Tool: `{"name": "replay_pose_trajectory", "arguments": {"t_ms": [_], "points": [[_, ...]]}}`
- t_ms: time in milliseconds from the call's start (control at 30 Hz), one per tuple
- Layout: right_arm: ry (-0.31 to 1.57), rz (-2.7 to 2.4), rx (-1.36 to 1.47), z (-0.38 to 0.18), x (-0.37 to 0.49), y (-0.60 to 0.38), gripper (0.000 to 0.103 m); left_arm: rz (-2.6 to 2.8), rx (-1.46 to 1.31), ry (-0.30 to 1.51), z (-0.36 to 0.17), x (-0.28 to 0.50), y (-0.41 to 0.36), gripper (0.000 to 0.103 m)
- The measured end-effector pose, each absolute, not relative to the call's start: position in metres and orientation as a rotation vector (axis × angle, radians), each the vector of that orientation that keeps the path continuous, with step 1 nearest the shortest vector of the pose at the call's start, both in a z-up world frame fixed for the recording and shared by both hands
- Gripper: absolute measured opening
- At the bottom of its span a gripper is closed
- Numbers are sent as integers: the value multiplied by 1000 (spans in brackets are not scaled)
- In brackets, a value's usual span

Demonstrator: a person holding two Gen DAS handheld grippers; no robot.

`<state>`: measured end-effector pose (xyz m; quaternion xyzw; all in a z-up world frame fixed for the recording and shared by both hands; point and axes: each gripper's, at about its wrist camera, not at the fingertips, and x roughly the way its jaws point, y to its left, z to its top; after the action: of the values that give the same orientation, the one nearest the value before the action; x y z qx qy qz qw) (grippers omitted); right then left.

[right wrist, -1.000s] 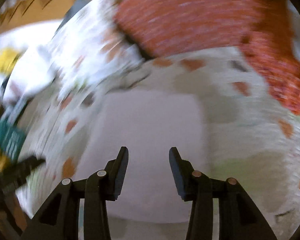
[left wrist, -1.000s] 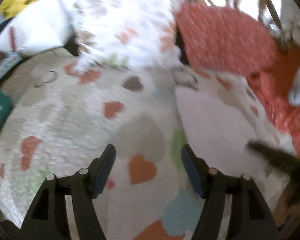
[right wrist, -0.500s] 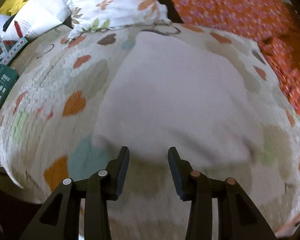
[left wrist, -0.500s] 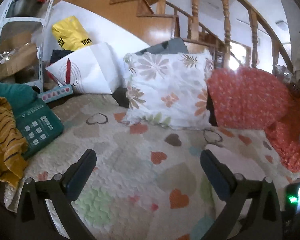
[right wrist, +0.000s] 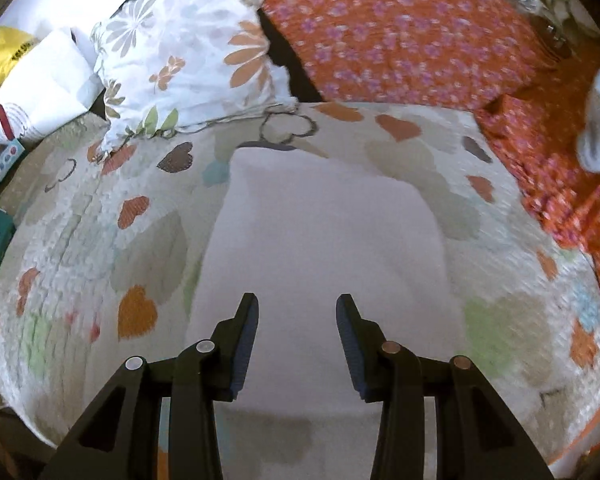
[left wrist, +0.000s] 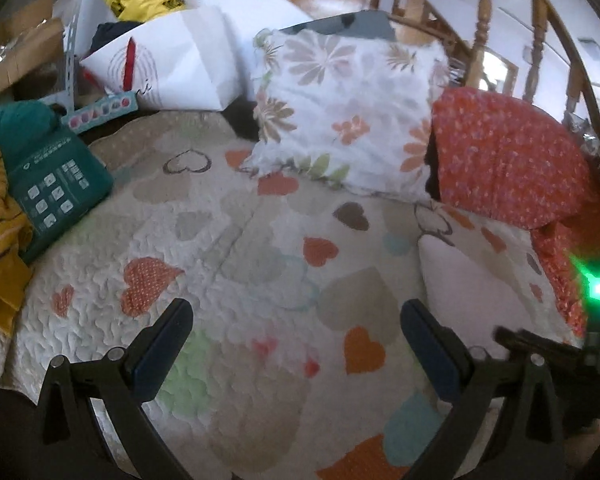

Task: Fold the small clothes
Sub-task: 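Lift both grippers away from the folded pink bundle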

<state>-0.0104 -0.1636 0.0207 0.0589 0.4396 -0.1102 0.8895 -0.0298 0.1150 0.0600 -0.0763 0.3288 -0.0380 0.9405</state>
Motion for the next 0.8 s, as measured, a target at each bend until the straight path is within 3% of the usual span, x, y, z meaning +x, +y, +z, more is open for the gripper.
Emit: {"name": "replay_pose_trajectory", "arguments": {"t_ms": [167,400,800], "points": [[992,-259,73,-25,17,-145,44,-81,-187,696,58,-22,124,103],[1050,-196,78,-37,-34,-147,53,-128,-208,737,55,-16,120,103],[1007,-221,161,-4,-101,-198,60,-84,-120,649,65,-41,100,103]]}}
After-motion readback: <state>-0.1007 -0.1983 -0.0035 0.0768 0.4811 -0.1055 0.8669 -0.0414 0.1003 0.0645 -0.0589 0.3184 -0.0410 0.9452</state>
